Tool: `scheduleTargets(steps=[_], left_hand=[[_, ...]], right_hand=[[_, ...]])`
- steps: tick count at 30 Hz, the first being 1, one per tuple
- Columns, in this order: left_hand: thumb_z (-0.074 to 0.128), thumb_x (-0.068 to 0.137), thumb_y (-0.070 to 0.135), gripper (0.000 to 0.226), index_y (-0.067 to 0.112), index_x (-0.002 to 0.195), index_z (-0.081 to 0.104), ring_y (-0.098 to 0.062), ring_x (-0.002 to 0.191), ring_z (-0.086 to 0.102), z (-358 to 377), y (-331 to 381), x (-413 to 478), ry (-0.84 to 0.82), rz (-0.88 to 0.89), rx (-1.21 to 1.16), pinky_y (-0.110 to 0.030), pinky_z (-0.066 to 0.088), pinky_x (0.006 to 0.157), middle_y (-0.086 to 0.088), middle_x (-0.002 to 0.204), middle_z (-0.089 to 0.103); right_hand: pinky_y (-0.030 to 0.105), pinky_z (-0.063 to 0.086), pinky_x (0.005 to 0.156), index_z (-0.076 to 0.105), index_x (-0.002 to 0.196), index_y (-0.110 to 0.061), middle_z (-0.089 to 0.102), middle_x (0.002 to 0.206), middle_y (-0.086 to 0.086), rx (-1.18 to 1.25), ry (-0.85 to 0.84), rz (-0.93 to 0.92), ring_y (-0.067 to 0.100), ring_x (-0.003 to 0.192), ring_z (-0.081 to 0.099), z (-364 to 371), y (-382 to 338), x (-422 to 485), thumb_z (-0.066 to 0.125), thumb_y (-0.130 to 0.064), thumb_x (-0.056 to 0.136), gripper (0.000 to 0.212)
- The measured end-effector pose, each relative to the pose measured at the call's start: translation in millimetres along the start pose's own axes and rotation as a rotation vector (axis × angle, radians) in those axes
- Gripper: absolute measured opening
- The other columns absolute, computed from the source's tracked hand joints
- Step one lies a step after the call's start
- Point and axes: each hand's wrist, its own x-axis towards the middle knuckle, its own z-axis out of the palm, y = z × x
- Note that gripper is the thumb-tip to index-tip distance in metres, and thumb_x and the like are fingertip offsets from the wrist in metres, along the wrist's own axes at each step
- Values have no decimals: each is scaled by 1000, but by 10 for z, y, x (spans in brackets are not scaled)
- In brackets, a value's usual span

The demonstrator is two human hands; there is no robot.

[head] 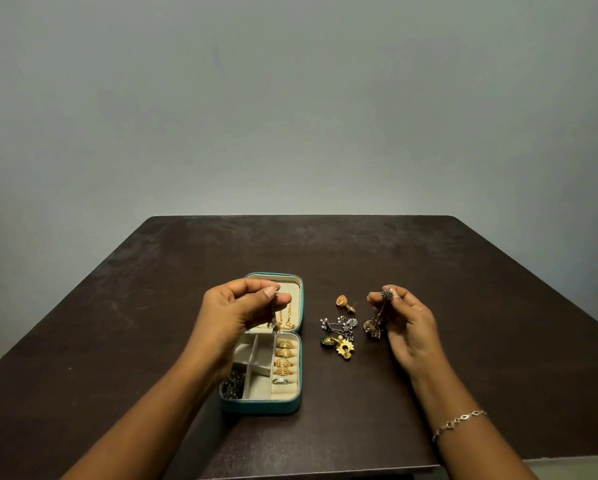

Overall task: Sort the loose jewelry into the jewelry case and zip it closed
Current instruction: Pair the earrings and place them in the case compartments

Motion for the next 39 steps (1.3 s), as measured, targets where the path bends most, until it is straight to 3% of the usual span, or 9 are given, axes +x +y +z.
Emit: scheduleTargets(steps=[4, 8, 16, 21, 23, 26, 30, 35, 39], left_hand=[[57, 84, 5, 10, 3, 89, 66, -22, 79, 71, -4, 7, 2, -5, -15, -11, -34, 55, 76, -14, 82, 74], [58, 84, 7, 9, 6, 86, 66, -19, 75, 71, -2, 28, 5, -3, -45, -33, -34, 53, 76, -11, 81, 74], [58, 84, 8, 7, 5, 86, 64, -20, 76, 72, -15, 53, 13, 9, -74, -73, -51, 44, 95, -10, 80, 74], [57, 85, 7, 7, 6, 87, 65, -20, 76, 71, -23, 70, 28, 18, -63, -84, -50, 45, 93, -10, 79, 74], [57, 85, 6, 8, 6, 87, 64, -19, 75, 71, -33, 74, 41, 14, -60, -86, -46, 49, 88, -10, 79, 74], [57, 85, 5, 8, 5, 87, 64, -19, 73, 71, -56, 75, 56, 11, -63, -114, -34, 56, 71, -10, 77, 74], [57, 85, 5, 8, 4, 87, 64, -18, 71, 71, -60, 89, 53, 13, -61, -118, -31, 57, 66, -10, 76, 74], [58, 83, 6, 7, 6, 86, 64, -18, 73, 71, -63, 104, 52, 14, -52, -113, -34, 55, 72, -10, 77, 74], [58, 85, 5, 7, 5, 87, 64, -17, 70, 71, -67, 123, 38, 7, -53, -128, -30, 57, 66, -9, 75, 74]], right_hand=[[26, 42, 71, 54, 80, -8, 70, 59, 4, 66, -10, 27, 11, 61, 68, -6, -4, -16, 34, 2, 89, 24], [30, 44, 63, 55, 76, -8, 66, 54, 5, -14, -36, 21, 15, 60, 66, 20, 1, -40, 38, -2, 89, 22], [24, 45, 56, 48, 61, -6, 54, 47, -5, -225, 9, -85, 11, 54, 58, 30, 52, -85, 46, -6, 90, 29], [23, 44, 62, 62, 66, -7, 63, 63, -5, -676, -84, -323, 9, 65, 57, 40, 93, -130, 59, -2, 85, 19], [28, 45, 67, 66, 70, -16, 66, 75, -4, -862, -129, -346, 13, 75, 59, 41, 79, -107, 63, -5, 82, 17], [22, 41, 79, 69, 76, -24, 64, 87, -6, -1175, -245, -378, 14, 93, 53, 104, 46, -47, 65, -6, 80, 19], [28, 29, 86, 69, 95, -28, 57, 103, -6, -1540, -439, -416, 14, 111, 42, 245, 48, -5, 60, -8, 84, 25], [27, 23, 84, 62, 111, -34, 52, 116, -7, -1790, -607, -469, 14, 118, 34, 378, 40, 50, 49, -3, 87, 42], [31, 30, 87, 66, 100, -26, 58, 106, -4, -1814, -624, -427, 15, 110, 42, 373, 53, 123, 56, -16, 88, 19]])
